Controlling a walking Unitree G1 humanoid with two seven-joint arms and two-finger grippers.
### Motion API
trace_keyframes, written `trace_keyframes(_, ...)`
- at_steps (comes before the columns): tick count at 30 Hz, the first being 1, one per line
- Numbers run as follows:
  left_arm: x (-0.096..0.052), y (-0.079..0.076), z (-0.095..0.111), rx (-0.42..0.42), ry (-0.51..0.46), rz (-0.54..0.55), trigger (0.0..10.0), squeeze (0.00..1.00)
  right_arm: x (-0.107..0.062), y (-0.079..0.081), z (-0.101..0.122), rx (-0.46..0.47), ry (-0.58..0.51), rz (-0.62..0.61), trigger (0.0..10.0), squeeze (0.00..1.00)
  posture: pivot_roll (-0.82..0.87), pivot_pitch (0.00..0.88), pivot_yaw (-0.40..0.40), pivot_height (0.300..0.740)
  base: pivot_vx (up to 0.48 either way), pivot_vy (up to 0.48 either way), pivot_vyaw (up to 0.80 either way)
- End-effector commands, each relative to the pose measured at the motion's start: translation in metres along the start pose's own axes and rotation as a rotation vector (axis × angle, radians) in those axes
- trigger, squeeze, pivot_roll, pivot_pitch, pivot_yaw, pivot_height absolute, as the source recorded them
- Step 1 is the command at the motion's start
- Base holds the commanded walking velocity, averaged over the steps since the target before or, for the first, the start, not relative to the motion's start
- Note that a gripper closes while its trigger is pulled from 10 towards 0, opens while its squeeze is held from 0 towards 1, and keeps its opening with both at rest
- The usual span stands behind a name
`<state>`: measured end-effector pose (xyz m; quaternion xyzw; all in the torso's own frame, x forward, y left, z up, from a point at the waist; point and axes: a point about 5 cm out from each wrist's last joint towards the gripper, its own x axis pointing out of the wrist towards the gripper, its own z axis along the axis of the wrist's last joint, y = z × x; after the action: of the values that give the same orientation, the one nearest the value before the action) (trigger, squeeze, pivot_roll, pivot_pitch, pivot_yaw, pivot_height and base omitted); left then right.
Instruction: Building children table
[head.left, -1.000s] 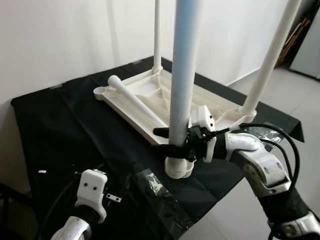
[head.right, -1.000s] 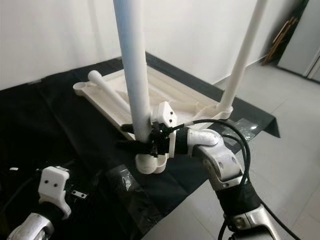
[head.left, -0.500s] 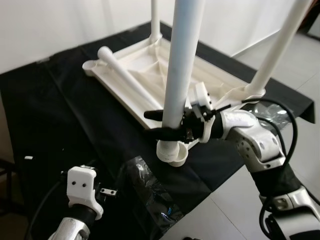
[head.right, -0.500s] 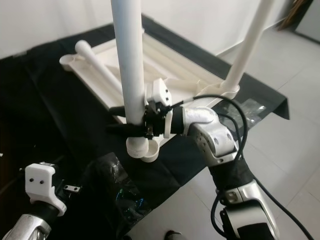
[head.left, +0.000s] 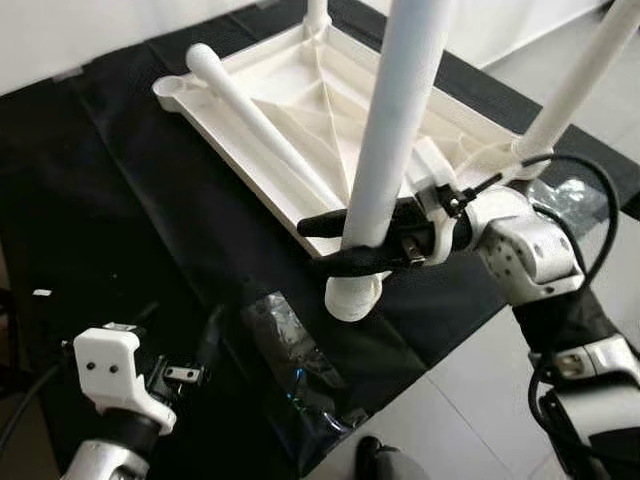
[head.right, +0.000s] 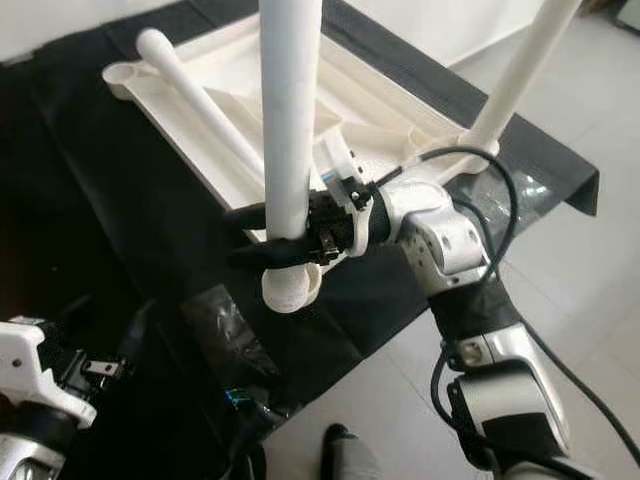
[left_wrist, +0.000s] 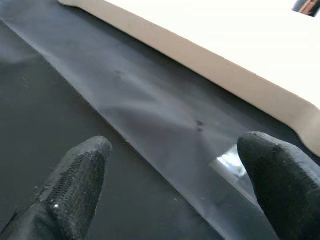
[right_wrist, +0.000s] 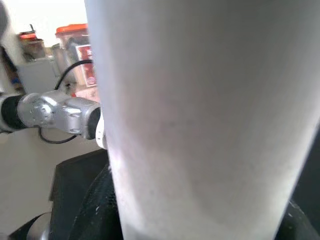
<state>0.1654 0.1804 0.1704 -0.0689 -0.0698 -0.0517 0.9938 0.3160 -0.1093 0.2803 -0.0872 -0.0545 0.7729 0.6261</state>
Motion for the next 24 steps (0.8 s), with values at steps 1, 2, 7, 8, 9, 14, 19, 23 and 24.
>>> trace_keyframes(1, -0.003, -0.001, 0.000, -0.016, 0.017, -0.008, 10.0, 0.00, -0.001, 0.000, -0.017, 0.077, 0.050, 0.019, 10.0, 0.00, 0.04, 0.380, -0.001, 0.740, 0.000, 0.000, 0.00)
trace_keyframes(2, -0.003, -0.001, 0.000, -0.016, 0.017, -0.008, 10.0, 0.00, -0.001, 0.000, -0.017, 0.077, 0.050, 0.019, 10.0, 0.00, 0.04, 0.380, -0.001, 0.740, 0.000, 0.000, 0.00)
trace_keyframes(7, -0.003, 0.002, 0.001, -0.022, 0.018, -0.003, 10.0, 0.00, -0.004, -0.006, -0.013, 0.077, 0.055, 0.027, 10.0, 0.00, 0.03, 0.380, -0.009, 0.740, 0.000, 0.000, 0.00)
trace_keyframes(8, -0.003, 0.001, 0.002, -0.029, 0.016, -0.005, 10.0, 0.00, -0.006, -0.011, -0.016, 0.095, 0.080, 0.009, 10.0, 0.00, 0.03, 0.383, -0.011, 0.740, 0.000, 0.000, 0.00)
trace_keyframes(9, -0.003, 0.001, 0.002, -0.029, 0.016, -0.005, 10.0, 0.00, -0.006, -0.011, -0.016, 0.095, 0.080, 0.009, 10.0, 0.00, 0.03, 0.383, -0.011, 0.740, 0.000, 0.000, 0.00)
trace_keyframes(14, -0.002, -0.003, 0.004, -0.052, 0.014, -0.026, 10.0, 0.00, -0.009, -0.020, -0.029, 0.132, 0.164, -0.031, 10.0, 0.00, 0.03, 0.394, -0.006, 0.740, 0.000, 0.000, 0.00)
trace_keyframes(19, -0.001, -0.006, 0.006, -0.063, 0.018, -0.051, 10.0, 0.00, -0.005, -0.026, -0.035, 0.135, 0.240, -0.045, 10.0, 0.00, 0.02, 0.400, -0.005, 0.740, 0.000, 0.000, 0.00)
trace_keyframes(23, -0.001, -0.006, 0.006, -0.066, 0.021, -0.056, 10.0, 0.00, 0.000, -0.027, -0.034, 0.081, 0.316, 0.017, 10.0, 0.00, 0.03, 0.407, -0.005, 0.740, 0.000, 0.000, 0.00)
trace_keyframes(24, -0.001, -0.006, 0.006, -0.066, 0.021, -0.056, 10.0, 0.00, 0.000, -0.027, -0.034, 0.081, 0.316, 0.017, 10.0, 0.00, 0.03, 0.407, -0.005, 0.740, 0.000, 0.000, 0.00)
